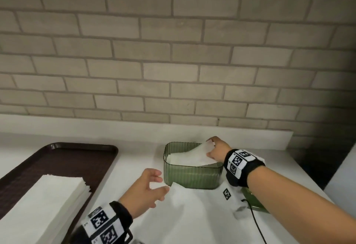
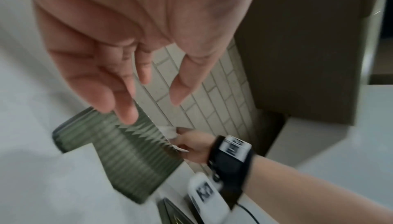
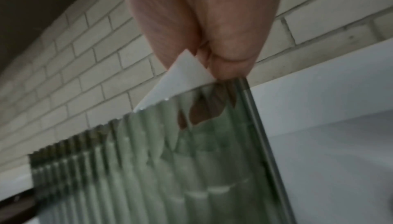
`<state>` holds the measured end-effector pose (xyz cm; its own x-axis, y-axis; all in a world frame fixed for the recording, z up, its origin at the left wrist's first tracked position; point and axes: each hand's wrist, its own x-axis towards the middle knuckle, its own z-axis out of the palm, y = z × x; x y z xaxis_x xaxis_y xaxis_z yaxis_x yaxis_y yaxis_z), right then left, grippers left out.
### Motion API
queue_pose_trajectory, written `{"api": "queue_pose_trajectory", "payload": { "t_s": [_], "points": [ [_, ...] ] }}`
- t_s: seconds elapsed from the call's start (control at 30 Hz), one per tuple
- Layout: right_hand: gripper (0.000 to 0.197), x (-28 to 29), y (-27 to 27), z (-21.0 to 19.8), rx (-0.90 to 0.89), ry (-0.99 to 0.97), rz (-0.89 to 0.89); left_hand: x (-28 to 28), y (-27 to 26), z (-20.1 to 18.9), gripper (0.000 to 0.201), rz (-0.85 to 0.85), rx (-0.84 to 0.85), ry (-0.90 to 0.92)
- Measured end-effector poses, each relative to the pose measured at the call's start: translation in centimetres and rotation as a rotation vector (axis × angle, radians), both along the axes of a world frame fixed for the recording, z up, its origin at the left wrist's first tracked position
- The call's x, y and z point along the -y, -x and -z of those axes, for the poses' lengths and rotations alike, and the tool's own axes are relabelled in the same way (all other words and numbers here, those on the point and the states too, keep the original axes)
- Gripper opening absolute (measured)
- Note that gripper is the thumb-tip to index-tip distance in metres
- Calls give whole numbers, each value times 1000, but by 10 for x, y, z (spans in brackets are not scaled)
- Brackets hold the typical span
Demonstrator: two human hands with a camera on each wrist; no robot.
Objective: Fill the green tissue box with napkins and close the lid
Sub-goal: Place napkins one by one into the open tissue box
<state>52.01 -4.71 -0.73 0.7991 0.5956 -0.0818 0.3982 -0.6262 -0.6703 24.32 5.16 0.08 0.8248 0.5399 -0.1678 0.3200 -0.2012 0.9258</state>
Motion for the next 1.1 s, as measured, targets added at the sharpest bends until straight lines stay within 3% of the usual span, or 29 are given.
{"api": "queue_pose_trajectory", "payload": {
  "t_s": [0.13,0.33,0.43,0.63,0.67,0.7,0.73,0.87,1.0,1.1],
  "points": [
    [50,-7,5,-3,80,92,32,-3,41,6,31,176,-51,-77],
    [53,-9,13,-3,89,157,62,-14,79,13,36,270,-135,-165],
    [59,-11,19,-6,118,217,32,-15,84,16,8,279,-212,-159],
    [74,-13,36,-9,321,419,-65,-6,79,12,10,295,-305,-29],
    [74,-13,38,-11,360,419,-75,-3,79,14,35,341,-309,-91],
    [72,-11,40,-15,397,403,-80,-2,77,15,58,344,-311,-121],
    [69,-9,42,-19,428,380,-86,-1,75,18,64,340,-322,-164],
    [38,16,57,-33,476,235,-140,15,63,23,20,421,-325,-401],
    [12,59,83,-35,459,50,-201,38,37,32,23,480,-405,-404],
    [9,96,98,-29,362,133,-245,54,17,38,34,480,-479,-398]
  ]
}}
